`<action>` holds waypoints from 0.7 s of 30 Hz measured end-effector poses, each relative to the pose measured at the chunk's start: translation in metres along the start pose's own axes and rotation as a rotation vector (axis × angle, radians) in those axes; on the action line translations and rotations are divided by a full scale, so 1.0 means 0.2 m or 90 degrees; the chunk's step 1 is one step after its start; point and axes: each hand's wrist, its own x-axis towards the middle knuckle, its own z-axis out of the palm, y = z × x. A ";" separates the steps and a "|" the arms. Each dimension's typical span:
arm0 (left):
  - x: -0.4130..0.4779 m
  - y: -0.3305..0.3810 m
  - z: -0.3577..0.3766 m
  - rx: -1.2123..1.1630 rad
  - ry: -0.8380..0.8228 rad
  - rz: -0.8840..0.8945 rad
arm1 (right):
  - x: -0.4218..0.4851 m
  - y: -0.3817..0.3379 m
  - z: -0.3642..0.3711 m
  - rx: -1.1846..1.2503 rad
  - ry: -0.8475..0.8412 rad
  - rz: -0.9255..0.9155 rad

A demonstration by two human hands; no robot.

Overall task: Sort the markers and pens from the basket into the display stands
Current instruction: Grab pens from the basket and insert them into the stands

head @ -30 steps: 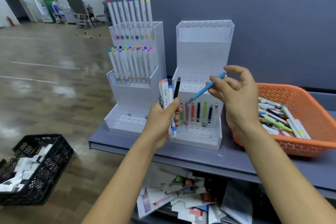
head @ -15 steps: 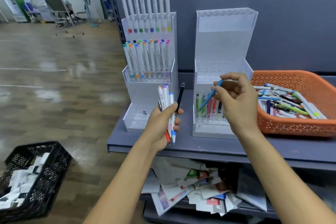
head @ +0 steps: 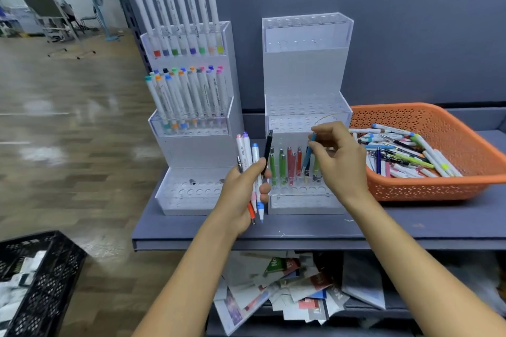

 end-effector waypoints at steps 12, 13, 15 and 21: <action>0.03 -0.01 0.05 -0.010 -0.047 0.042 | -0.09 0.15 0.06 -0.156 -0.106 -0.078; 0.03 -0.02 0.05 -0.010 -0.048 0.044 | -0.09 0.15 0.06 -0.158 -0.112 -0.080; 0.04 -0.02 0.06 -0.014 -0.051 0.046 | -0.08 0.15 0.05 -0.160 -0.094 -0.100; 0.06 -0.04 0.08 -0.003 -0.075 0.042 | -0.05 -0.03 -0.06 0.065 -0.049 -0.002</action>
